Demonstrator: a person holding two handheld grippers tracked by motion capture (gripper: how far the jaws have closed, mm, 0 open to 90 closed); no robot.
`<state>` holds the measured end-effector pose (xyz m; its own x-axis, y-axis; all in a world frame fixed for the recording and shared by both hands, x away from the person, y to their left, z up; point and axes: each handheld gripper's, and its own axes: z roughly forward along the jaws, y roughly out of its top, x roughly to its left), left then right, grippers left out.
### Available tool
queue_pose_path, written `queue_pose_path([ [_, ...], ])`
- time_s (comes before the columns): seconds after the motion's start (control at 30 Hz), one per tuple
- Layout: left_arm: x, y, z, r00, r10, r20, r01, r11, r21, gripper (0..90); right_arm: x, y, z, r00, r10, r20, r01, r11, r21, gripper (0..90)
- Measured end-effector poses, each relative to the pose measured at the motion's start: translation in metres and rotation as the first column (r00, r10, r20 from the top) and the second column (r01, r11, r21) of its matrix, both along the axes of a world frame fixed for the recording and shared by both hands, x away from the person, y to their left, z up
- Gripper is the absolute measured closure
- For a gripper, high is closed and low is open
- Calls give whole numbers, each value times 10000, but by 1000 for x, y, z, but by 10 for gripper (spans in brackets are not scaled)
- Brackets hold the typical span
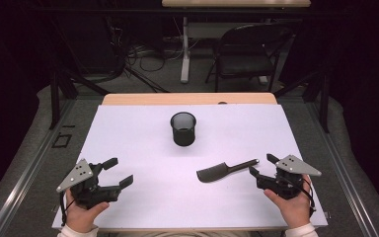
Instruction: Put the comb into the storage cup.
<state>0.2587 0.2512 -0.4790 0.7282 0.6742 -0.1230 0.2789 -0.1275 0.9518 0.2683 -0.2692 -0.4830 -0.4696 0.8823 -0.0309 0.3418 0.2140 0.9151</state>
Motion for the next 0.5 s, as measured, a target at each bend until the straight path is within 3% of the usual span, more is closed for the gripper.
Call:
queue_pose_path([
  [0.07,0,0,0,10000,11,-33,-11,10000,31,168,2,1,0,9999,62,-113,-62,10000,0,314],
  [0.1,0,1,0,10000,51,-21,-51,10000,47,168,7,3,0,9998,99,-170,-99,9999,-43,394],
  [0.17,0,0,0,10000,19,-43,-19,10000,5,168,11,4,1,9992,237,-336,-237,9997,12,443],
  [0.5,0,-1,-1,10000,16,-56,-15,9999,154,169,35,14,-2,9943,326,-1019,-359,9989,-303,489],
])
